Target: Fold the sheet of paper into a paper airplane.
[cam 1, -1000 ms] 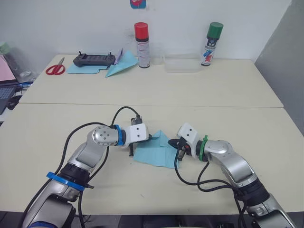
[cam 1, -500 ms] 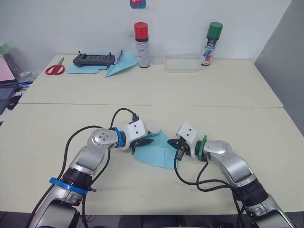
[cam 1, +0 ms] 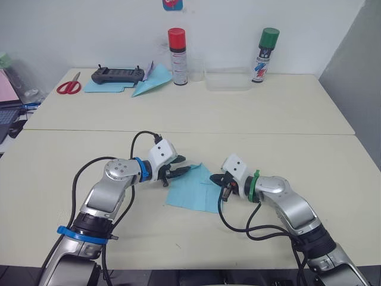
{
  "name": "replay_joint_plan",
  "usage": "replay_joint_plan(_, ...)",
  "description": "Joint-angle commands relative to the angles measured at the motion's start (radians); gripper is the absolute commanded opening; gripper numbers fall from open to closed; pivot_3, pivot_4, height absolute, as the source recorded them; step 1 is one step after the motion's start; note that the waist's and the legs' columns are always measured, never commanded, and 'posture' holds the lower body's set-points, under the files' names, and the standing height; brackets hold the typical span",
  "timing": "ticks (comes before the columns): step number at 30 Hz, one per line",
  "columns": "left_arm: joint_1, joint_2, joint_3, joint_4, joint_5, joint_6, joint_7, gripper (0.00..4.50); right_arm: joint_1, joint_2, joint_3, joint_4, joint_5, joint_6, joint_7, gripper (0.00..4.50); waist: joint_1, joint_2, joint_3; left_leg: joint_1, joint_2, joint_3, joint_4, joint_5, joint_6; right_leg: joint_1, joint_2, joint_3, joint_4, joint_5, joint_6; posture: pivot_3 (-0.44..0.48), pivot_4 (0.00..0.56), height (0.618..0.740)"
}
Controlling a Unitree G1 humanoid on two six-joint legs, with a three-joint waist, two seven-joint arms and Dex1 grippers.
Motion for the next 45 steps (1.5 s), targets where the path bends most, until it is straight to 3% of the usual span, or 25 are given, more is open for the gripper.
replay_joint_plan(1,0.001,0.006,0.003,-0.038,-0.016,-0.021,-0.016,1.41,0.013,-0.004,0.011,0.014,-0.005,0.019,-0.001,0.00,0.000,0.000,0.000,0.000,0.000,0.000,0.000,0.000,0.000,0.000,0.000,0.000,0.000,0.000,0.000,0.000,0.150,0.740)
replay_joint_plan(5,0.006,0.001,-0.005,-0.052,-0.023,-0.024,-0.035,0.12,0.016,-0.005,0.009,0.010,-0.004,0.021,-0.002,0.00,0.000,0.000,0.000,0.000,0.000,0.000,0.000,0.000,0.000,0.000,0.000,0.000,0.000,0.000,0.000,0.000,0.150,0.740)
replay_joint_plan(6,0.007,0.001,-0.009,-0.055,-0.020,-0.025,-0.037,0.02,0.017,-0.005,0.009,0.009,-0.004,0.021,-0.003,0.00,0.000,0.000,0.000,0.000,0.000,0.000,0.000,0.000,0.000,0.000,0.000,0.000,0.000,0.000,0.000,0.000,0.150,0.740)
replay_joint_plan(20,-0.029,0.044,-0.139,0.005,0.094,-0.103,-0.122,0.02,0.011,0.001,0.013,0.015,-0.008,0.023,-0.007,0.00,0.001,0.000,0.000,0.000,0.000,0.000,0.000,0.000,0.000,0.000,0.000,0.000,0.000,0.000,0.000,0.000,0.150,0.740)
replay_joint_plan(31,-0.044,0.036,-0.144,0.025,0.107,-0.101,-0.127,0.02,-0.062,0.139,-0.083,0.088,0.048,-0.049,-0.074,0.00,0.001,0.001,0.002,-0.001,0.000,0.000,0.000,0.000,0.000,-0.001,0.000,0.000,0.000,0.000,0.000,0.000,0.150,0.740)
replay_joint_plan(45,-0.052,0.025,-0.139,0.036,0.119,-0.113,-0.113,0.02,-0.129,0.167,0.003,0.209,-0.003,-0.049,-0.034,0.00,0.001,0.002,0.003,-0.001,0.000,0.000,0.000,0.000,0.000,-0.001,0.000,0.000,0.000,0.000,0.000,0.000,0.150,0.740)
